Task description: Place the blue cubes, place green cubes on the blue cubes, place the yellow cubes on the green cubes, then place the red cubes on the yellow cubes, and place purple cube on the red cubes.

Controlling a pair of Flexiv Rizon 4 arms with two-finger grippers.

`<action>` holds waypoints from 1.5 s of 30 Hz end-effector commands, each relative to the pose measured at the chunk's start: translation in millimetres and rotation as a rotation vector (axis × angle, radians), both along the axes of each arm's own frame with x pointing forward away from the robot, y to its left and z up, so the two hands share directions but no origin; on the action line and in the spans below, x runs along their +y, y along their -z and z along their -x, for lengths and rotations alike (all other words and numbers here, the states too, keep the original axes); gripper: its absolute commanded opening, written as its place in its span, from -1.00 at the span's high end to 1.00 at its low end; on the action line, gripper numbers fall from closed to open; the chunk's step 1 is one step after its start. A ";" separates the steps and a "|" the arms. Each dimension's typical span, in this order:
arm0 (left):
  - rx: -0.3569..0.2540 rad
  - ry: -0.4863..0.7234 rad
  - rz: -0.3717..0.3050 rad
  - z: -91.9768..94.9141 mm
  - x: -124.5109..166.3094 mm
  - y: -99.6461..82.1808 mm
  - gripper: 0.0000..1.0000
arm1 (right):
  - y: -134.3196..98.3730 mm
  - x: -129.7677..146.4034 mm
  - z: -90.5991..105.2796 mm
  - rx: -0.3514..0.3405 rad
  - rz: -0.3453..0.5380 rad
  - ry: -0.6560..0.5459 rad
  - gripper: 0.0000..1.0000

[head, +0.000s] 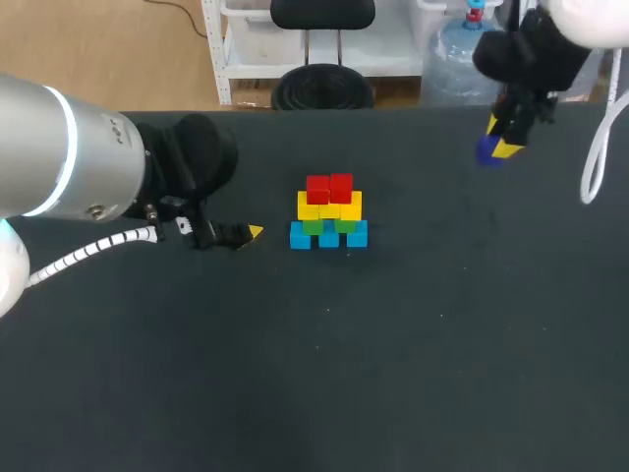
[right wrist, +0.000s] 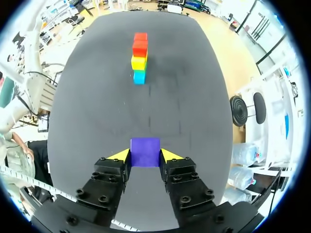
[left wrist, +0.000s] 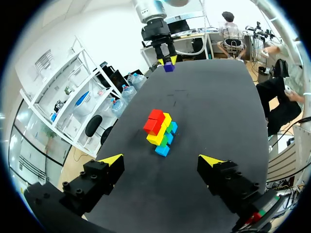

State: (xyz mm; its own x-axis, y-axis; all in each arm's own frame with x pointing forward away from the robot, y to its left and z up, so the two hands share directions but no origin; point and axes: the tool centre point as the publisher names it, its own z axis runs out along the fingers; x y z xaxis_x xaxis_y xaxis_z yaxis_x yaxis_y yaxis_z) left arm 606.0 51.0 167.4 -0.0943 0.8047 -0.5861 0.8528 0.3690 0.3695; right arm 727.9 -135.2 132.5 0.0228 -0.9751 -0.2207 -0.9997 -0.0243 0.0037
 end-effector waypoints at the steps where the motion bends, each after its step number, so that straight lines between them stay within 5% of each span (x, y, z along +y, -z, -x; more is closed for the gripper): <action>1: -0.004 -0.005 -0.001 0.7 -0.6 0.9 -1.00 | -3.7 16.4 9.0 -0.091 0.020 0.021 1.00; 11: -0.004 -0.005 -0.001 0.7 -0.6 0.9 -1.00 | -13.1 54.8 19.1 -0.084 0.026 0.040 1.00; 23: -0.004 -0.005 -0.001 0.7 -0.6 0.9 -1.00 | -0.9 99.9 19.6 0.035 -0.097 0.069 1.00; 45: -0.004 -0.005 -0.001 0.7 -0.6 0.9 -1.00 | -2.9 162.2 19.1 0.085 -0.082 0.030 1.00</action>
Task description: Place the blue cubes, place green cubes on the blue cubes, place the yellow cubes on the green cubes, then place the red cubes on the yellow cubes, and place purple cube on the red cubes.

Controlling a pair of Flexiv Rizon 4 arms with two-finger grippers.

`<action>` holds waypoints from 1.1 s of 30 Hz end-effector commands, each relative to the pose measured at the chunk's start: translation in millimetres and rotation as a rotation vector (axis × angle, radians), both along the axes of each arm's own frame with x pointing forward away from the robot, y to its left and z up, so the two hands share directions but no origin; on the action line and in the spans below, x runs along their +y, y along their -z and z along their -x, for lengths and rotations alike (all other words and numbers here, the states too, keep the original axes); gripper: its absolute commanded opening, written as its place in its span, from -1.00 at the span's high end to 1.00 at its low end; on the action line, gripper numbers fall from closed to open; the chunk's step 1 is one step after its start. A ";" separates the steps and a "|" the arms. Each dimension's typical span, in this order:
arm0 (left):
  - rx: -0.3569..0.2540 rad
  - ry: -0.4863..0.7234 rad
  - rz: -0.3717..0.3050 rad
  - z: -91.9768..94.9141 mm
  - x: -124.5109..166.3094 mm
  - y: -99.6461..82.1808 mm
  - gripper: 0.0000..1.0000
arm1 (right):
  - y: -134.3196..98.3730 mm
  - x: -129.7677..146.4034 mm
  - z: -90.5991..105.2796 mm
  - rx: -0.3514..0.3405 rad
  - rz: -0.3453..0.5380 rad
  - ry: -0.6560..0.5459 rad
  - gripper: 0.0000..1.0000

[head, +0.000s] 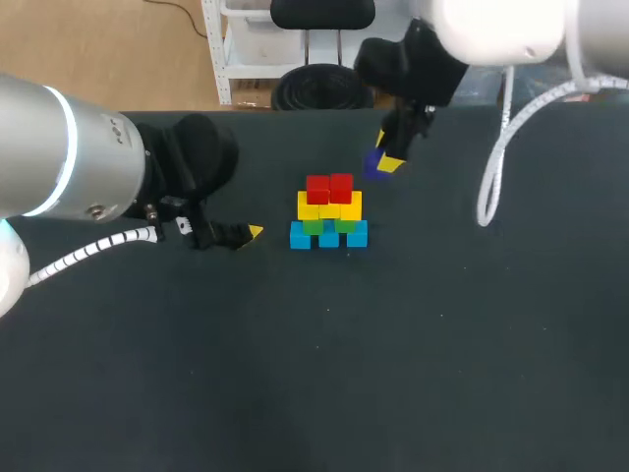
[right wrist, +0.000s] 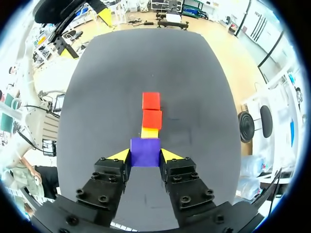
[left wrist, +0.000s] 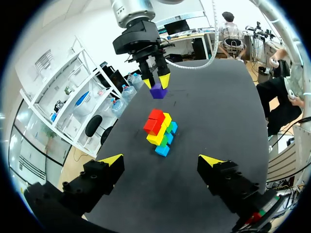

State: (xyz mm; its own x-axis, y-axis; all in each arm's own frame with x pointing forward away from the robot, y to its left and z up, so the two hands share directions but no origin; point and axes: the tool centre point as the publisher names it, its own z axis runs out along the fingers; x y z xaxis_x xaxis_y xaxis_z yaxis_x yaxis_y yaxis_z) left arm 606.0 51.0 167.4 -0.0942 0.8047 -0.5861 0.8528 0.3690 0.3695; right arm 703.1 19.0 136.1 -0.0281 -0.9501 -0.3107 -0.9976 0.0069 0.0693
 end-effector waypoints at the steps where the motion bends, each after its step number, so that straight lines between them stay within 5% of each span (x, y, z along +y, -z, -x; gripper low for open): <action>1: -0.004 -0.005 -0.001 0.7 -0.6 0.9 -1.00 | 0.9 9.8 -5.5 0.019 0.011 -0.007 1.00; 33: -0.004 -0.005 -0.001 0.7 -0.6 0.9 -1.00 | 9.5 58.7 -9.1 0.026 0.056 -0.065 1.00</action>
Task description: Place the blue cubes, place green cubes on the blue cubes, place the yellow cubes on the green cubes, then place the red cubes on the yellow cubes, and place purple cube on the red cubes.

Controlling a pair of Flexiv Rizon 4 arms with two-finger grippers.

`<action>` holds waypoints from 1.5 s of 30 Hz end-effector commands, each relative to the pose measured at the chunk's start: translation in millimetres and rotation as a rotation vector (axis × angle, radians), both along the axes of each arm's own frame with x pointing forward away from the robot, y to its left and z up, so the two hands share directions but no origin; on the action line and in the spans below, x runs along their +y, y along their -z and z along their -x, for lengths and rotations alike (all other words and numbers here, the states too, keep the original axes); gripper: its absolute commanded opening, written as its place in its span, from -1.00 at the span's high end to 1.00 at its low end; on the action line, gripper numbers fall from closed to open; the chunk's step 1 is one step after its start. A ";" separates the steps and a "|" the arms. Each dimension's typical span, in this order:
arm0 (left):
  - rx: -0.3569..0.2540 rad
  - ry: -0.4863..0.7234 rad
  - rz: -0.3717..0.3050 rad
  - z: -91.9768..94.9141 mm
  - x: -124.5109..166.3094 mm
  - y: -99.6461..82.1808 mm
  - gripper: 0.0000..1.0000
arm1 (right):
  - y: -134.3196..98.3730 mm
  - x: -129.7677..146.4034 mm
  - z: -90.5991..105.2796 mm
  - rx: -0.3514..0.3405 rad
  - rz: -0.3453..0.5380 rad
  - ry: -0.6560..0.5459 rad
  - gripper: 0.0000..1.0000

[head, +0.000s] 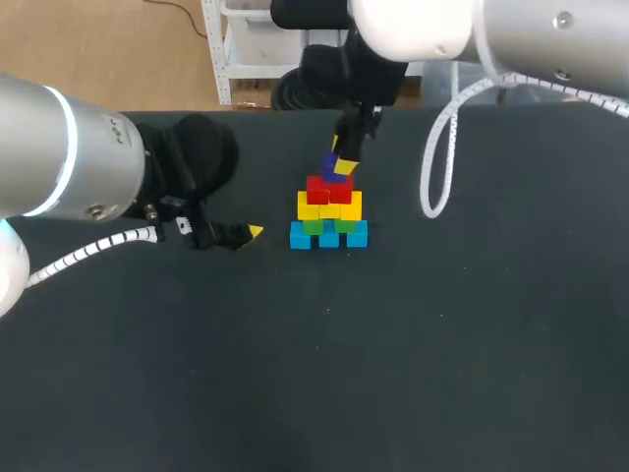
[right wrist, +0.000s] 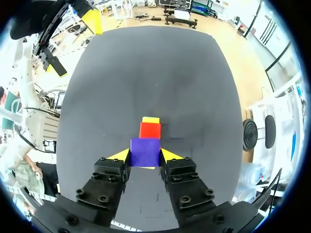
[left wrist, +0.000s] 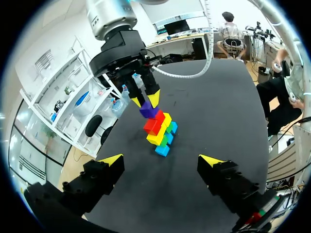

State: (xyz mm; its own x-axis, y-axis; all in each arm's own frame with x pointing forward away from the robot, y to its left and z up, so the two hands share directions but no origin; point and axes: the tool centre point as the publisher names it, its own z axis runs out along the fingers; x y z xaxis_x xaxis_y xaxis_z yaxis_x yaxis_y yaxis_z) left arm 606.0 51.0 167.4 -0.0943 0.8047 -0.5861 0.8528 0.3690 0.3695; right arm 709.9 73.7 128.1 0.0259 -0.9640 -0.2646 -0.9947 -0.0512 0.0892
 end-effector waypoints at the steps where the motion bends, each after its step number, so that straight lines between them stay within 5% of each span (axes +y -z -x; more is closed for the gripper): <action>1: -0.004 -0.005 -0.001 0.7 -0.6 0.9 -1.00 | 2.2 4.7 -1.9 0.009 0.010 -0.004 1.00; 45: -0.004 -0.005 -0.001 0.7 -0.6 0.9 -1.00 | 9.4 7.4 -2.5 0.010 0.061 -0.013 1.00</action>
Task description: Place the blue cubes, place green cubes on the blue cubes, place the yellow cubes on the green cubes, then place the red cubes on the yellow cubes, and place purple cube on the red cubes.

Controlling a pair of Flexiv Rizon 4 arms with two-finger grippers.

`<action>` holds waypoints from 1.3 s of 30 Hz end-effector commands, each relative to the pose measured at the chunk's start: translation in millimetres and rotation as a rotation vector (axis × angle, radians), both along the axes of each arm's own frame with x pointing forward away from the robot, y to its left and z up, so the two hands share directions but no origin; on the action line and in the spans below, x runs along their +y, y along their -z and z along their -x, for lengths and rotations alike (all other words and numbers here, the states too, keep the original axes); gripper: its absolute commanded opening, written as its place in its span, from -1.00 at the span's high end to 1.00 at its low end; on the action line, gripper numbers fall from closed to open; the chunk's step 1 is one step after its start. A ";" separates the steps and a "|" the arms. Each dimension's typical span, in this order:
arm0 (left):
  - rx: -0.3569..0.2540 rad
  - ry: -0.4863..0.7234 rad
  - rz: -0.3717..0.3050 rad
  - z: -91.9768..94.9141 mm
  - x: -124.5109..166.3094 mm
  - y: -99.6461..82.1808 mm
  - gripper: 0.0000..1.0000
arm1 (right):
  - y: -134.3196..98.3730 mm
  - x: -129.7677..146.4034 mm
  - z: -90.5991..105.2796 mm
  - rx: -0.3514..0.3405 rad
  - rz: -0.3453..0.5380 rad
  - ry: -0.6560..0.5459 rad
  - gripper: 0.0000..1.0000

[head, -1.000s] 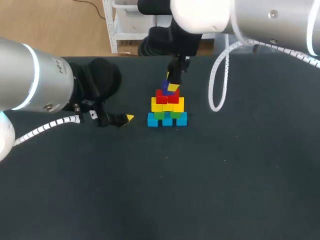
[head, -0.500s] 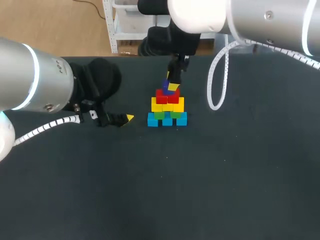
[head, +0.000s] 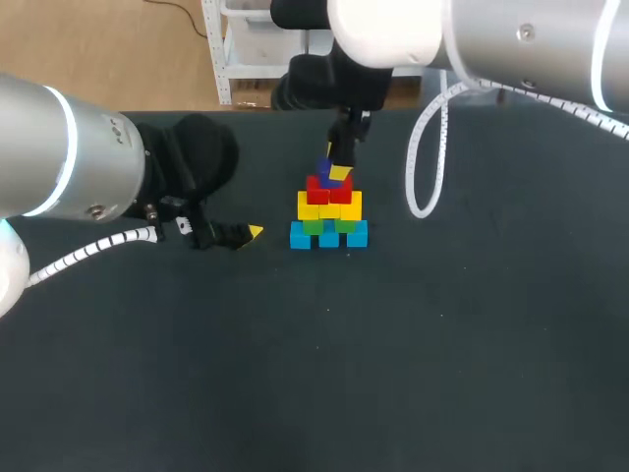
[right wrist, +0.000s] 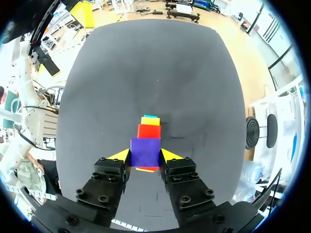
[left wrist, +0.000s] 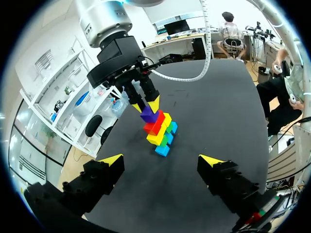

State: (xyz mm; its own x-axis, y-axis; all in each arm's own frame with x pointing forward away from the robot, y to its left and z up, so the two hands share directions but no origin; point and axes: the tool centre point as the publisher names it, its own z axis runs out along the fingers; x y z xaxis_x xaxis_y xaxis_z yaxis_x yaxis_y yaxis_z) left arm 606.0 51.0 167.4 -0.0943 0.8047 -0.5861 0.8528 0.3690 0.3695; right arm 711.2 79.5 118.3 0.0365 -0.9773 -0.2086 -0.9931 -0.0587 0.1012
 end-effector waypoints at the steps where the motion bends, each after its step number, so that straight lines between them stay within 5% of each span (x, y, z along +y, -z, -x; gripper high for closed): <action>1: -0.004 -0.005 -0.001 0.7 -0.6 0.9 -1.00 | -0.6 1.6 -1.3 0.000 0.003 0.000 1.00; 8: -0.004 -0.005 -0.001 0.7 -0.6 0.9 -1.00 | -0.3 1.4 -1.2 0.000 0.008 -0.001 0.67; 15: -0.004 -0.005 -0.001 0.7 -0.6 0.9 -1.00 | 0.8 1.9 -1.2 0.002 0.008 -0.001 0.62; 35: -0.004 -0.005 -0.001 0.7 -0.6 0.9 -1.00 | 2.2 2.5 -2.3 0.003 0.013 0.005 0.00; 39: -0.004 -0.005 -0.001 0.7 -0.6 0.9 -1.00 | 2.4 2.6 -2.4 0.003 0.012 0.007 -0.50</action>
State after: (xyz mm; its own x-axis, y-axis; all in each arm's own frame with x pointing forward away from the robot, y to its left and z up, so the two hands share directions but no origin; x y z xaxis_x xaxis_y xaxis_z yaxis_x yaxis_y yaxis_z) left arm 606.0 51.0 167.4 -0.0943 0.8047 -0.5861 0.8528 0.3690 0.3695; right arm 711.7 80.5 116.1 0.0298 -0.9797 -0.1985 -0.9936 -0.0507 0.1009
